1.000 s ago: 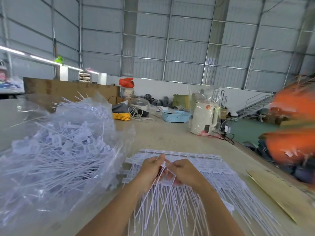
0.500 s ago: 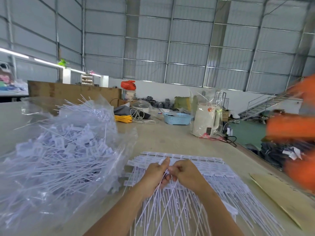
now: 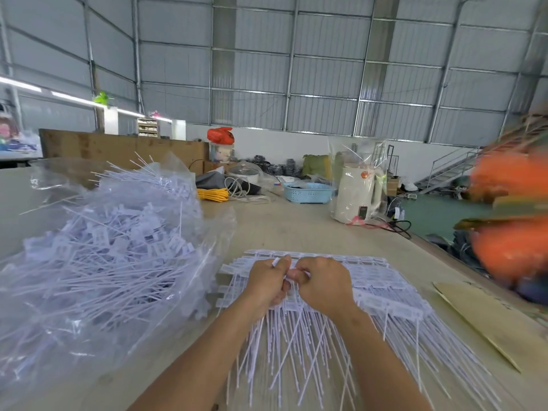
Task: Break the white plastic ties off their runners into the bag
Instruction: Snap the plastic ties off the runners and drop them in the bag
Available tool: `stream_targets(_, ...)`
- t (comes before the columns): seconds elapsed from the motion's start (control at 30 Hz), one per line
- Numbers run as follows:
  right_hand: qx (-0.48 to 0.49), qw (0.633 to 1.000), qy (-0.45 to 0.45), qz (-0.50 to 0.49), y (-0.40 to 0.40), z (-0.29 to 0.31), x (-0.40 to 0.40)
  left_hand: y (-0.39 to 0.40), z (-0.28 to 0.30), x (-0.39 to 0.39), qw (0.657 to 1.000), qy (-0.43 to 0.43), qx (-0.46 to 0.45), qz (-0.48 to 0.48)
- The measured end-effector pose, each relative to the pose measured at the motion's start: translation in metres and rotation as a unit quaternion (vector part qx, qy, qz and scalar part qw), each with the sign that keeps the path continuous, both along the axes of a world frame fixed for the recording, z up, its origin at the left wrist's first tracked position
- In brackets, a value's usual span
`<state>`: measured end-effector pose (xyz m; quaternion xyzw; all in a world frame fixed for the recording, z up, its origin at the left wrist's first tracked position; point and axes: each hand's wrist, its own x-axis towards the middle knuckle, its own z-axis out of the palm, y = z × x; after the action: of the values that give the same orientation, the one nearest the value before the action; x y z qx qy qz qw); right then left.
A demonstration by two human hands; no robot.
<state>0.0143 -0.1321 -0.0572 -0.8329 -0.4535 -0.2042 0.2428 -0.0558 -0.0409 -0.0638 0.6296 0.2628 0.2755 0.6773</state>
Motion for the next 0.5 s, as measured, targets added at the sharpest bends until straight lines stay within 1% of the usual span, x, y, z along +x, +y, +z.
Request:
stream_targets(0.17,-0.009,0.998,-0.054,0.006,-0.001,0.0,0.0,0.001,0.001,0.003,1.0,0.008,0.009,0.007)
stream_targets(0.27,-0.024,0.996,-0.087,0.019,-0.006,0.009,-0.007,0.005,-0.004,0.004,0.997,0.049,0.033,0.04)
stream_targets(0.33,0.041,0.988,-0.139,0.059,-0.006,0.018,-0.018,0.016,-0.004,0.001,0.993,0.074,0.041,0.082)
stream_targets(0.37,0.09,0.981,-0.151,0.076,-0.006,0.022,-0.024,0.022,-0.003,-0.001,0.993,0.063,0.032,0.094)
stream_targets(0.4,0.135,0.976,-0.144,0.088,-0.005,0.026,-0.031,0.027,-0.001,-0.003,0.994,0.044,0.031,0.096)
stream_targets(0.43,0.154,0.976,-0.114,0.104,-0.004,0.027,-0.036,0.028,0.0,-0.004,0.995,0.024,0.039,0.09)
stream_targets(0.5,0.142,0.981,-0.032,0.133,-0.003,0.026,-0.038,0.023,0.002,-0.001,0.997,-0.002,0.062,0.055)
